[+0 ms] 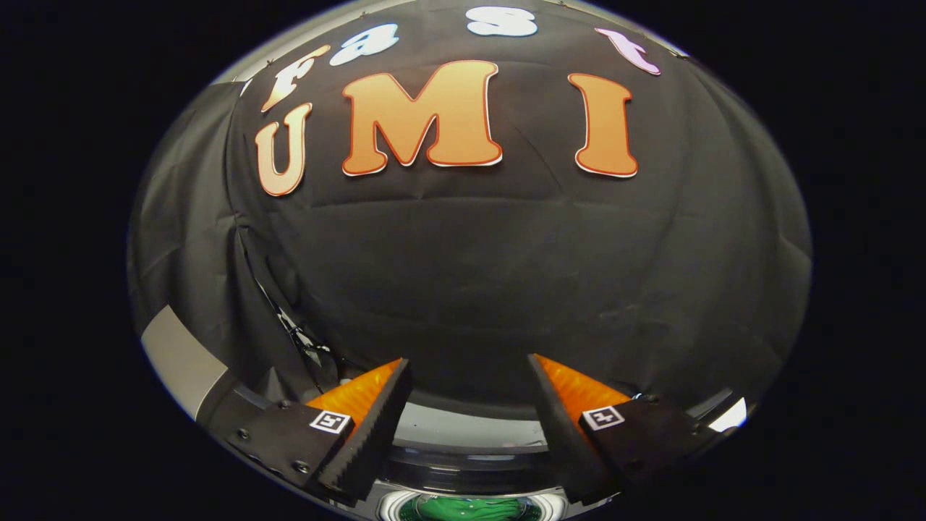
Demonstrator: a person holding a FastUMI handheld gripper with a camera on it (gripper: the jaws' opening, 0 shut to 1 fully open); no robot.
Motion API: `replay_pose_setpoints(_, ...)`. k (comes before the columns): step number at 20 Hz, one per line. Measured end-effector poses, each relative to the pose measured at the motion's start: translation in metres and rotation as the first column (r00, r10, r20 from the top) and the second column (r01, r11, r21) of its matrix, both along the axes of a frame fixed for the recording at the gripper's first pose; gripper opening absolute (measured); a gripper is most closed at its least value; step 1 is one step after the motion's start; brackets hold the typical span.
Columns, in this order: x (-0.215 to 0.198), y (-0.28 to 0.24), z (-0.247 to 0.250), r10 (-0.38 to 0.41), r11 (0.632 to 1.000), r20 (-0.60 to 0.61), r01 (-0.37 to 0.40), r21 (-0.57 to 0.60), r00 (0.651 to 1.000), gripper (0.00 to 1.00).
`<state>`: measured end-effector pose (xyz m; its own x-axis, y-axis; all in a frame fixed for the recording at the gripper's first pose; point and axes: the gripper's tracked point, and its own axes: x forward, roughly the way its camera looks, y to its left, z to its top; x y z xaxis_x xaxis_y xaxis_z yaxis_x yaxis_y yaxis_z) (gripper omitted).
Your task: Put the clothes into the washing machine and then close the washing machine lid.
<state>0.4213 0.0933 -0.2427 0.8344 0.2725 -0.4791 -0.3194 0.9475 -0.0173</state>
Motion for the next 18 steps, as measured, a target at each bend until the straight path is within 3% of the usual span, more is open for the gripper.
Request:
replay_pose_setpoints(9, -0.010, -0.002, 0.002, 0.008, 1.000, 0.014, -0.008, 0.003, 1.000, 1.00)
replay_pose_setpoints(18, -0.052, -0.015, 0.009, -0.018, 1.000, 0.042, 0.018, 0.015, 0.999, 1.00)
